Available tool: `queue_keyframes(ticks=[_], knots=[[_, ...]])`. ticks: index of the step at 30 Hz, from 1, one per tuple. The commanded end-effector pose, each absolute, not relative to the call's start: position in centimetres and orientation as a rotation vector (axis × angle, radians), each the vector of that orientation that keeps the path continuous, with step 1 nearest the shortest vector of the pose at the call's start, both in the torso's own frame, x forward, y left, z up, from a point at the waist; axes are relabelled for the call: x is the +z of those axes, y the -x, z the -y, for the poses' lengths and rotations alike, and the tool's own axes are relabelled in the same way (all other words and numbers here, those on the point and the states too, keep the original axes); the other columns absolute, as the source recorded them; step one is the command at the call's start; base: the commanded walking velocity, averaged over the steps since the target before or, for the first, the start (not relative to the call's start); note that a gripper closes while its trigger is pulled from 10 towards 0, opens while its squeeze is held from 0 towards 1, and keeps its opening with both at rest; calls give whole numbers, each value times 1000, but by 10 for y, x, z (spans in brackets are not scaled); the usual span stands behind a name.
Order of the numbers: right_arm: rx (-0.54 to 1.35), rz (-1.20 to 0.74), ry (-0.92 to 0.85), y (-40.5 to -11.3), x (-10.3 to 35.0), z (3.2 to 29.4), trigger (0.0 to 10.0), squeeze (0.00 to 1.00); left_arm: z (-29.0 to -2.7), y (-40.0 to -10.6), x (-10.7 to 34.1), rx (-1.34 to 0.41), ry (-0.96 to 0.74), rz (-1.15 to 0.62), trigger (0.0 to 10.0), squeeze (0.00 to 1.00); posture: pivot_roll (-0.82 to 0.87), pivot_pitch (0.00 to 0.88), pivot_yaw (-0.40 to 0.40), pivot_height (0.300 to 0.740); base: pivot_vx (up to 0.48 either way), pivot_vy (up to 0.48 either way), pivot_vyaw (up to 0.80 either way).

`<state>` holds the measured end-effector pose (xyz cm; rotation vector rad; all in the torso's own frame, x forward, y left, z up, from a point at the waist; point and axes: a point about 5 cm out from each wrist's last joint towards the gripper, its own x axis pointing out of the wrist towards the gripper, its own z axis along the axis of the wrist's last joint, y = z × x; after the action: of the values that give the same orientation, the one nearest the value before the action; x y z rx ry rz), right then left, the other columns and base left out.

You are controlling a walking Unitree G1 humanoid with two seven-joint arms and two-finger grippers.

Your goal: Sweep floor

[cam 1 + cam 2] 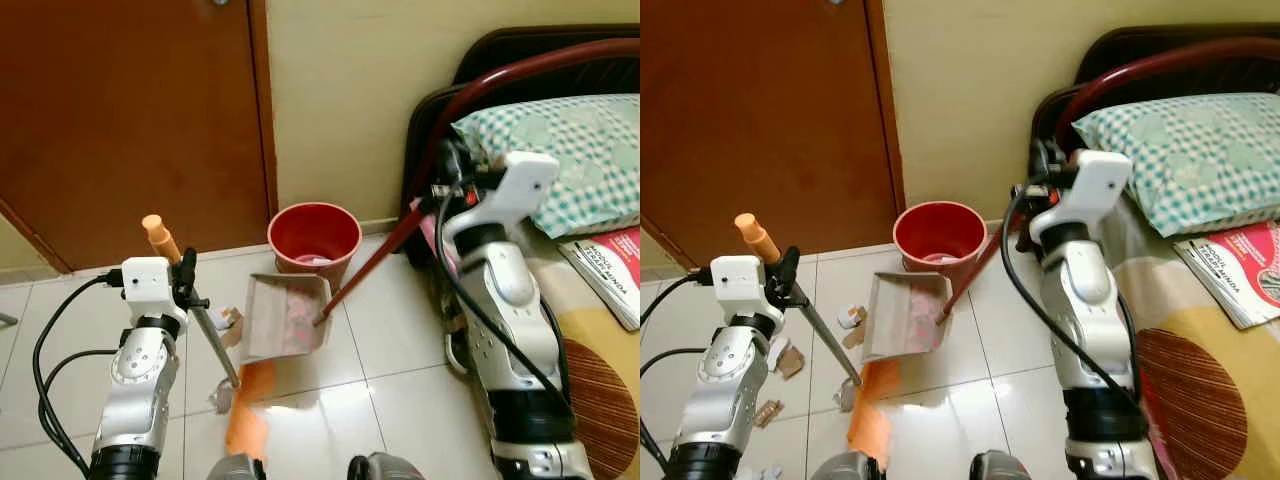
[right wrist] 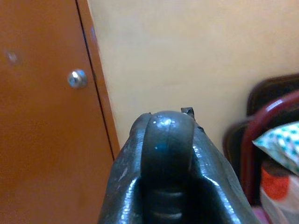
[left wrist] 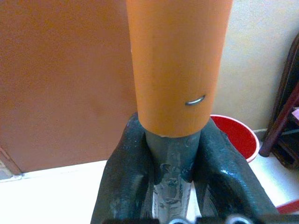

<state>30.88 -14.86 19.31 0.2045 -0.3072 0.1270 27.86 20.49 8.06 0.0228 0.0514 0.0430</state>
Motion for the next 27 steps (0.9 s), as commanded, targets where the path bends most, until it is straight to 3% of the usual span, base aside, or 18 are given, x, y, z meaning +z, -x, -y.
queue_keyframes(ticks=[1,6,13,19,27], knots=[[106,296,-157,-303,189,153,10000,0,-206,-277,77,33,-68,-85,10000,0,-44,89,-15,740,0,0,0],[-25,174,-90,-293,152,179,10000,0,-211,-277,84,54,-82,-68,10000,0,-33,119,-22,740,0,0,0],[-66,104,-19,-292,133,188,10000,0,-210,-276,88,47,-88,-58,10000,0,-27,143,-34,740,0,0,0],[-65,84,23,-299,126,179,10000,0,-202,-279,104,35,-77,-8,10000,0,-14,165,-45,740,0,0,769],[-90,72,-10,-306,123,176,10000,0,-198,-271,96,19,-66,-45,10000,0,1,167,-74,740,0,-317,795]])
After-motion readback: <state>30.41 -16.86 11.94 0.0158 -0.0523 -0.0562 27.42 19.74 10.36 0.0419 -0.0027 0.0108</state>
